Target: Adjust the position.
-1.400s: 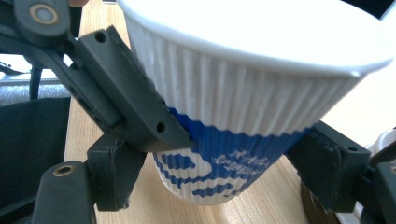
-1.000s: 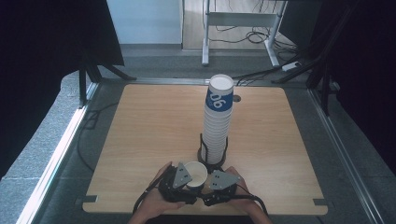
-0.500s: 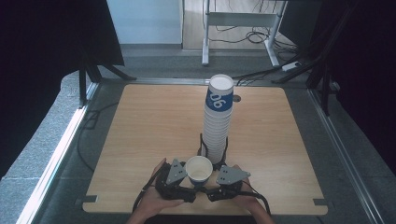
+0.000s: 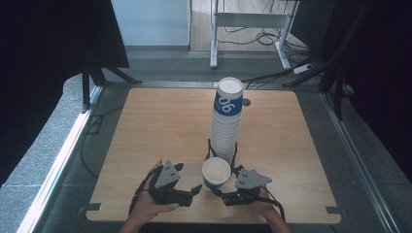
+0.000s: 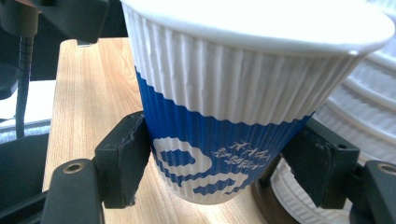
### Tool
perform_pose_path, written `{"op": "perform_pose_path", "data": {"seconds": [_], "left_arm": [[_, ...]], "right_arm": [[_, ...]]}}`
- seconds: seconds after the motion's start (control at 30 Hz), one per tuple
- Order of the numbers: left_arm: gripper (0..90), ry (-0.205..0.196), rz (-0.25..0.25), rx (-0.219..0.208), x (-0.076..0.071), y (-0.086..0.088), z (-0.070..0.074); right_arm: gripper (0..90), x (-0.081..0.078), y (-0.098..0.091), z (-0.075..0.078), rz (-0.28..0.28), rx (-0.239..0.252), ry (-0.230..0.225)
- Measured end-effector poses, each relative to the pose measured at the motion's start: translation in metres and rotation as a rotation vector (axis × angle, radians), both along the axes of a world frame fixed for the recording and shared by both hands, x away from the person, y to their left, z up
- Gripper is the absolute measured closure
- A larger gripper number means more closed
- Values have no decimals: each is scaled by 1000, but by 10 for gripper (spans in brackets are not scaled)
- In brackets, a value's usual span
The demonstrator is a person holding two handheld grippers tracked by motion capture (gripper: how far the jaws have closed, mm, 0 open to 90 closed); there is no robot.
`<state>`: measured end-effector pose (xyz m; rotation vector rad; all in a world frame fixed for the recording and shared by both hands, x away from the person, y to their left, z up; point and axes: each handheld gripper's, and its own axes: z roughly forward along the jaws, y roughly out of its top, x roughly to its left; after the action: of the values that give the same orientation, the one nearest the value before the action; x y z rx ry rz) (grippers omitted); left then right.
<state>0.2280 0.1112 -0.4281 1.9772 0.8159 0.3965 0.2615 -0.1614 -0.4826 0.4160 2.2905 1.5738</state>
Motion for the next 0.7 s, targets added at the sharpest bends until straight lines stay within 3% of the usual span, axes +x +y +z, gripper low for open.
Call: {"op": "perform_pose_path", "data": {"seconds": [0.13, 0.37, 0.7], "left_arm": [[127, 15, 25, 9, 4, 3, -4], [132, 27, 27, 38, 7, 1, -10], [136, 38, 35, 50, 8, 0, -13]], "right_arm": [[262, 1, -5, 2, -8, 12, 0], [263, 0, -11, 5, -18, 24, -8], [263, -3, -35, 19, -50, 81, -27]]}}
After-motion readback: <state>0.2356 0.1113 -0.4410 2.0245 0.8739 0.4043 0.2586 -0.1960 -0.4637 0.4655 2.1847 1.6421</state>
